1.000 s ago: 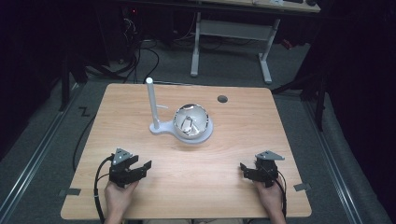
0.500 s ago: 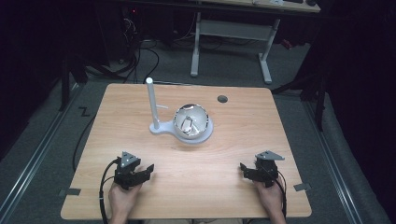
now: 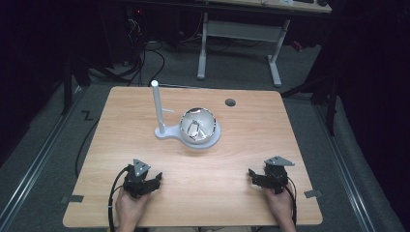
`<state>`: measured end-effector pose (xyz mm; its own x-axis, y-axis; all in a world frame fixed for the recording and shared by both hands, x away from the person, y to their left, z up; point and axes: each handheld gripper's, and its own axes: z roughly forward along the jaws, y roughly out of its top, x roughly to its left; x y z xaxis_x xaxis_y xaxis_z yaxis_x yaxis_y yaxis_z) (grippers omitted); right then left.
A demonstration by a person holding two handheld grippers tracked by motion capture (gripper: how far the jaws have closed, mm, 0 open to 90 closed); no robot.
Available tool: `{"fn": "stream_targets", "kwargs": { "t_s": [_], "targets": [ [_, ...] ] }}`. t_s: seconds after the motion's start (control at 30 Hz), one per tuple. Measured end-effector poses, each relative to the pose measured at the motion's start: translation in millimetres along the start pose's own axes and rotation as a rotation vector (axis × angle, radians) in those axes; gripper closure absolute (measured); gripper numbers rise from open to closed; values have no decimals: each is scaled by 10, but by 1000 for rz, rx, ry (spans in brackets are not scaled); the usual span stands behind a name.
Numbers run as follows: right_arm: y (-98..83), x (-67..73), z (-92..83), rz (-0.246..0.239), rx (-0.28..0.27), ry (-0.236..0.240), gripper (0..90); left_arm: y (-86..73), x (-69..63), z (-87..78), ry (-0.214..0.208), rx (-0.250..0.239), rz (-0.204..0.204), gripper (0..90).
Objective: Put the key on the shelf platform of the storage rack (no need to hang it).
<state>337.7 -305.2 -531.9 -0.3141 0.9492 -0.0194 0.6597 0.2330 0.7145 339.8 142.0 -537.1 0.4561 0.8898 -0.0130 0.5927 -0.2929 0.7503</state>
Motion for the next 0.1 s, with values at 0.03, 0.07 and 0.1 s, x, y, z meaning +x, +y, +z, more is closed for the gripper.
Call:
{"fn": "stream_targets", "kwargs": {
  "t_s": [0.03, 0.07, 0.1],
  "targets": [
    [0, 0, 0, 0, 0, 0, 225, 0, 0, -1, -2, 1, -1, 334],
    [0, 0, 0, 0, 0, 0, 225, -1, 0, 0, -2, 0, -3, 332],
    [0, 0, 0, 0, 0, 0, 225, -1, 0, -1, -3, 0, -5, 331]
  ]
}}
